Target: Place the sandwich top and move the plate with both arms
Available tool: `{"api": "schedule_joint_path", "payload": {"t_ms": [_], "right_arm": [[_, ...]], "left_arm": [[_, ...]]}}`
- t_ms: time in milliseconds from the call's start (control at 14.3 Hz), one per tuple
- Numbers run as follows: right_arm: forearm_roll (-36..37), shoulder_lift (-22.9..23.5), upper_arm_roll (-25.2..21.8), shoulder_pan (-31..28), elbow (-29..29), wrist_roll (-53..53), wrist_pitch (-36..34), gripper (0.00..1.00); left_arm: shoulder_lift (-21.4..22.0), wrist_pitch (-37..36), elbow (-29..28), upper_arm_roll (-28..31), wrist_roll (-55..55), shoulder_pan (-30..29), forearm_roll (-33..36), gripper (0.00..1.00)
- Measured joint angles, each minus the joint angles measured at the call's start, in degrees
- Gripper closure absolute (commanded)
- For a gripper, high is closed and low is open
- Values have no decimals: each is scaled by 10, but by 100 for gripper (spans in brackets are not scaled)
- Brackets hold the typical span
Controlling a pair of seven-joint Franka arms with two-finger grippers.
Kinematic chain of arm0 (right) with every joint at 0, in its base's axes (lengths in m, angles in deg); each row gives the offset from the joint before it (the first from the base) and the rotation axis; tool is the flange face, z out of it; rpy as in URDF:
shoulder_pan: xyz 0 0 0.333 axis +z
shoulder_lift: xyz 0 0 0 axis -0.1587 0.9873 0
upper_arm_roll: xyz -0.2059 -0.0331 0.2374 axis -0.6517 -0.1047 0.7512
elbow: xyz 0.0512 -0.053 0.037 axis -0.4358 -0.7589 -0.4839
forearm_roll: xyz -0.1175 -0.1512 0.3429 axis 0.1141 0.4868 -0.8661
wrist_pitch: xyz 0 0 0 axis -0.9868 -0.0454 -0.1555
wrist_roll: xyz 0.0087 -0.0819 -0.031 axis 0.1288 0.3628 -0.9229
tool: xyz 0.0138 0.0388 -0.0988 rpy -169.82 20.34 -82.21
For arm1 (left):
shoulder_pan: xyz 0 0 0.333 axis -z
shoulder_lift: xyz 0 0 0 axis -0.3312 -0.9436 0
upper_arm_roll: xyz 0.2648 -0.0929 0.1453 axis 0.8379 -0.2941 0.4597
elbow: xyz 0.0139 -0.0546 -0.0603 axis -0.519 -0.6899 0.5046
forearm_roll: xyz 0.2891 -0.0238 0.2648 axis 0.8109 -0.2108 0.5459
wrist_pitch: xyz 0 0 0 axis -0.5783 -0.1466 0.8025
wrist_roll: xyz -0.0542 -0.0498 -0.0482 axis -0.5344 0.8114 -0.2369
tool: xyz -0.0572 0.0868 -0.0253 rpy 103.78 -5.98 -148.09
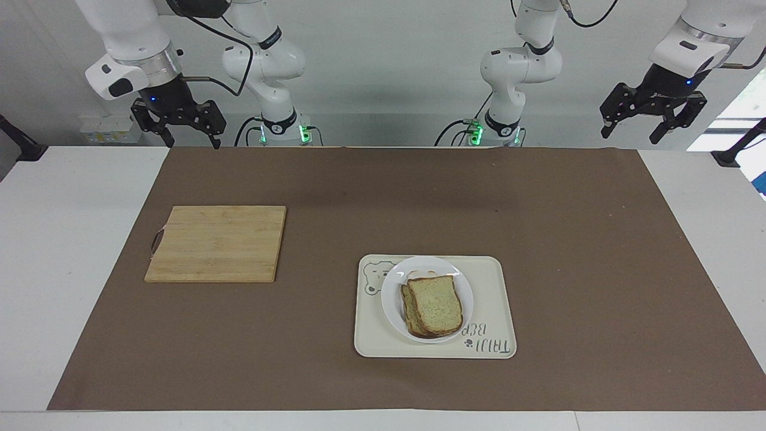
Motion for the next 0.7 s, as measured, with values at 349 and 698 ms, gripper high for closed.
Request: {"api": "schedule_joint_path", "payload": {"t_ms": [349,698], "right_arm": [[0,1,0,0,0,0,0,0],[0,1,0,0,0,0,0,0]], "left_arm": [[-2,-32,0,2,0,-1,10,0],[-11,-50,19,1,0,-2,13,0]]}}
